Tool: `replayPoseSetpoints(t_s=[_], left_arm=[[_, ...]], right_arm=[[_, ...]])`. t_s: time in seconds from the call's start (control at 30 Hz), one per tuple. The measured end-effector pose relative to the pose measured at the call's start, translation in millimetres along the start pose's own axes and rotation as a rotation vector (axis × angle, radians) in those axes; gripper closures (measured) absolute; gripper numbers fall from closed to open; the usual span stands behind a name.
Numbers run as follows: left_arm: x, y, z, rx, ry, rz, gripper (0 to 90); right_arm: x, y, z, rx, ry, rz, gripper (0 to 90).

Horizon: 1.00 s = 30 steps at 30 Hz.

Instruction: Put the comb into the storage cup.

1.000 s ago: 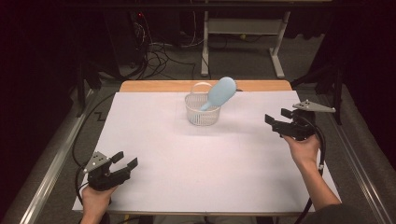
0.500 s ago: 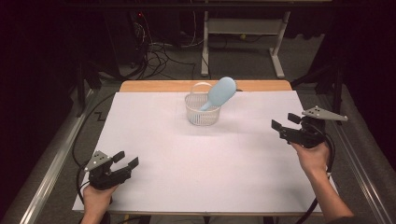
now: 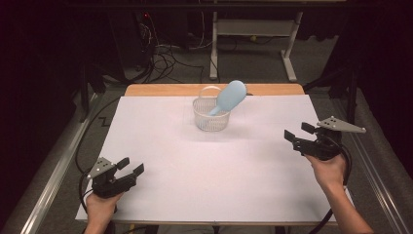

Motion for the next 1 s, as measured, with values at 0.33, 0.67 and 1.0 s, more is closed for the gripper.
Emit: replayPoseSetpoints(t_s=[0.33,0.67,1.0], left_arm=[[-0.9,-0.1,0.4,0.0,0.001,-0.002,34.2],[1.2,0.5,1.3,0.0,-0.007,0.003,34.2],[1.6,0.8,1.1,-0.003,-0.006,0.005,34.3]], right_arm=[[-7.9,-1.3,3.1,0.01,0.018,-0.008,26.5],[-13.1,-5.2,8.0,0.004,0.022,-0.016,26.5],[-19.5,-9.0,13.1,0.001,0.023,-0.02,26.4]])
Point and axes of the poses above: each handheld gripper's, and its own axes: x roughly forward along the jaws, z roughly out of its underside, y roughly to its right, the point moved 8 cm from there along x, roughly forward along the jaws, and after that the axes turned 6 degrees about -x, right-handed, at the moved point
